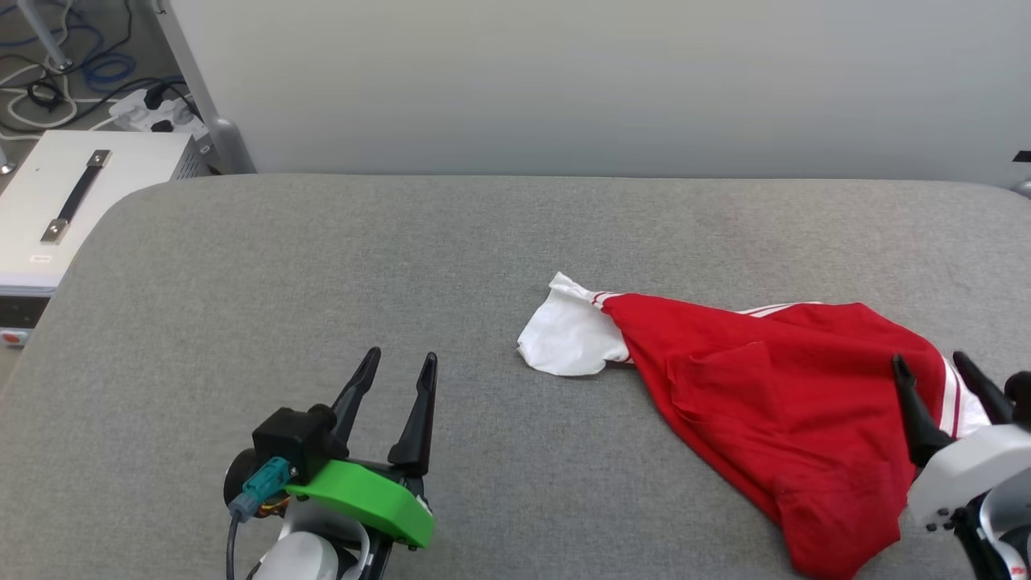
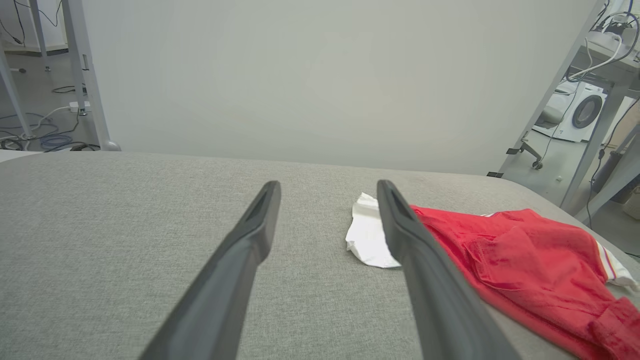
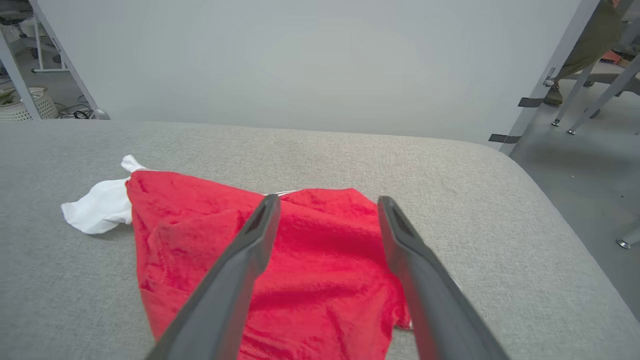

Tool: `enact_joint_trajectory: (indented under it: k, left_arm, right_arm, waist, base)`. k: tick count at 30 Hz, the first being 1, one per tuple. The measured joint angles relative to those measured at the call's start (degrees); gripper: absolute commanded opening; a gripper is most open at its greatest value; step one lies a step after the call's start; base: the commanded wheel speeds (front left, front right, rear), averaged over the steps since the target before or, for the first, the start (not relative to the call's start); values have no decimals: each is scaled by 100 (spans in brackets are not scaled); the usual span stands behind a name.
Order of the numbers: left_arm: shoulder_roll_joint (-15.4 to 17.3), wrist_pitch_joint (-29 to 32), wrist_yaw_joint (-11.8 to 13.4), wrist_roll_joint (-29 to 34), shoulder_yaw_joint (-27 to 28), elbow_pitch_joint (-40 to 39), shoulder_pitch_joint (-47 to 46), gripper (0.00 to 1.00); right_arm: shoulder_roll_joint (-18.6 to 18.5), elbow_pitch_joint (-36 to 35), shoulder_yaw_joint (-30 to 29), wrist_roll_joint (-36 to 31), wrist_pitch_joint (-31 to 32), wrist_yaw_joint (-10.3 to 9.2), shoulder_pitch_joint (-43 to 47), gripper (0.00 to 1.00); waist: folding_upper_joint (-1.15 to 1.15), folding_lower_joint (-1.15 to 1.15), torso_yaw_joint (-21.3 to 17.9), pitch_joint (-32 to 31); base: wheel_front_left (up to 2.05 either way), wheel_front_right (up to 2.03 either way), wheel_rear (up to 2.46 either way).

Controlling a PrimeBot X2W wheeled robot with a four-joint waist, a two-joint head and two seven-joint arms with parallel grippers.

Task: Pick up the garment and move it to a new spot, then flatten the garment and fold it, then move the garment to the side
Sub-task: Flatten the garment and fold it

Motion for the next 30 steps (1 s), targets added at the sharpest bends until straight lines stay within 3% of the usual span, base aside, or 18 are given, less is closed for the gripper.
enact_joint_trajectory:
  k: [5, 11, 14, 23, 30]
  left_arm:
    - [0, 0, 0, -1, -93, -10, 44, 100]
    - [1, 0, 0, -2, -156, -27, 47, 100]
    - [2, 0, 0, -7, -203, -36, 43, 100]
    - [-5, 0, -24, -46, -279, -24, -55, 100]
    - [-27, 0, -24, -49, -326, -3, -229, 100]
  right_arm:
    - [244, -349, -66, -44, 200, 0, 339, 100]
    - [232, -558, 36, -42, 441, 0, 377, 100]
    - [34, -641, 319, 35, 768, 0, 377, 100]
    - [-653, -698, 1356, 826, 2772, -1, 96, 100]
    - [-888, -102, 1774, 891, 3172, -1, -373, 100]
  waist:
    - [0, 0, -36, -26]
    - [0, 0, 0, 42]
    - [0, 0, 42, 98]
    - [0, 0, 239, 384]
    - [0, 0, 549, 611]
  base:
    - [0, 0, 0]
    - [0, 0, 0]
    - [0, 0, 0]
    - [0, 0, 0]
    - [0, 0, 0]
